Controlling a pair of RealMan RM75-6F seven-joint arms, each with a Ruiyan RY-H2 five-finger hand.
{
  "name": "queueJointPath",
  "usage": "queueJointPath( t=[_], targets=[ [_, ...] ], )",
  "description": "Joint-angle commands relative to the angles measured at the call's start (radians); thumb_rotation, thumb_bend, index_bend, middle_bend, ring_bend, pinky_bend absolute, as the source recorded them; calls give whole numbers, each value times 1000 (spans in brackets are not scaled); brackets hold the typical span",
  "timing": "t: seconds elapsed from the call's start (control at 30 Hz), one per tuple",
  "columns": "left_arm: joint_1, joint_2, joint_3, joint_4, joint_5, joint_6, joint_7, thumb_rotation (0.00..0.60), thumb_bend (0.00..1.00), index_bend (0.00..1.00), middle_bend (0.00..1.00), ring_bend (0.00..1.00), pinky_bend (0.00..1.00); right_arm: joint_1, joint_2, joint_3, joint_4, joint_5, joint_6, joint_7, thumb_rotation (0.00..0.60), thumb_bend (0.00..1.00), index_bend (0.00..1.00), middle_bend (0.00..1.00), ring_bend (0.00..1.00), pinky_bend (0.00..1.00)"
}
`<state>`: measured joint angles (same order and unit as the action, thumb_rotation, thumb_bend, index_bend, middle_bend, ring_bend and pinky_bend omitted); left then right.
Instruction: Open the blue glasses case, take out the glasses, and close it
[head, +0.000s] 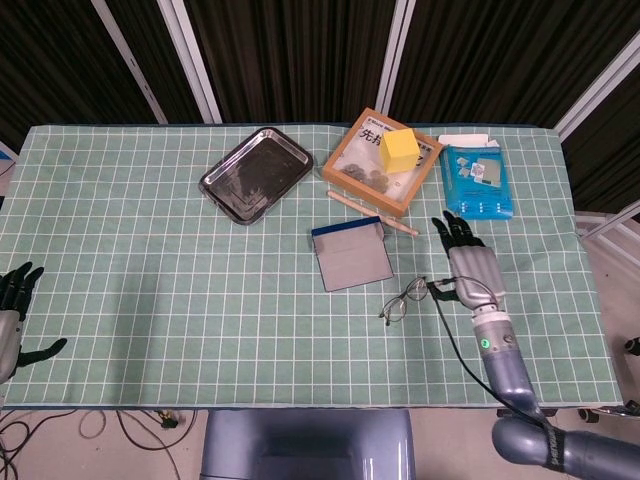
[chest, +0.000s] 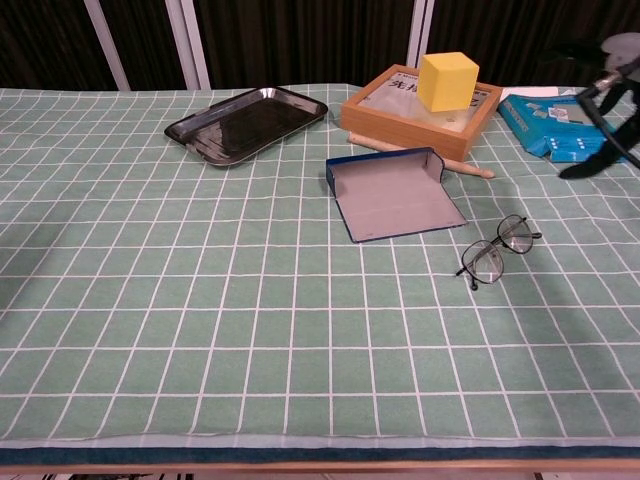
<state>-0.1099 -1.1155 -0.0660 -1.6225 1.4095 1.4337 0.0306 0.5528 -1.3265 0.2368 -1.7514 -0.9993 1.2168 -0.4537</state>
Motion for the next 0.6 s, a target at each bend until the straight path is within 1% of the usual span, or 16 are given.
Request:
queueJointPath(
  t=[0.03, 0.2, 0.37, 0.47, 0.6],
  targets=[
    [2, -5, -1, 3, -5, 5, 17, 600, 0, 0, 0, 0, 0, -99, 86, -90, -51, -122, 57, 89, 600, 128, 0, 0, 0, 248],
    [3, -9, -3, 11, -18, 4, 46, 600, 0, 0, 0, 0, 0, -170, 132, -134, -42, -190, 116, 159, 600, 105, 0, 0, 0, 244],
    [2, -20, -7, 16, -24, 10, 78, 600, 0, 0, 0, 0, 0, -247, 139, -172, 27, -273, 203, 231, 600, 96, 0, 0, 0, 244],
    [3, -24, -8, 16, -25, 13, 86, 600, 0, 0, 0, 0, 0, -287, 113, -180, 98, -309, 253, 294, 600, 96, 0, 0, 0, 244],
    [3, -25, -7, 16, -19, 16, 85, 600, 0, 0, 0, 0, 0, -300, 92, -167, 151, -308, 254, 329, 600, 96, 0, 0, 0, 244]
  ],
)
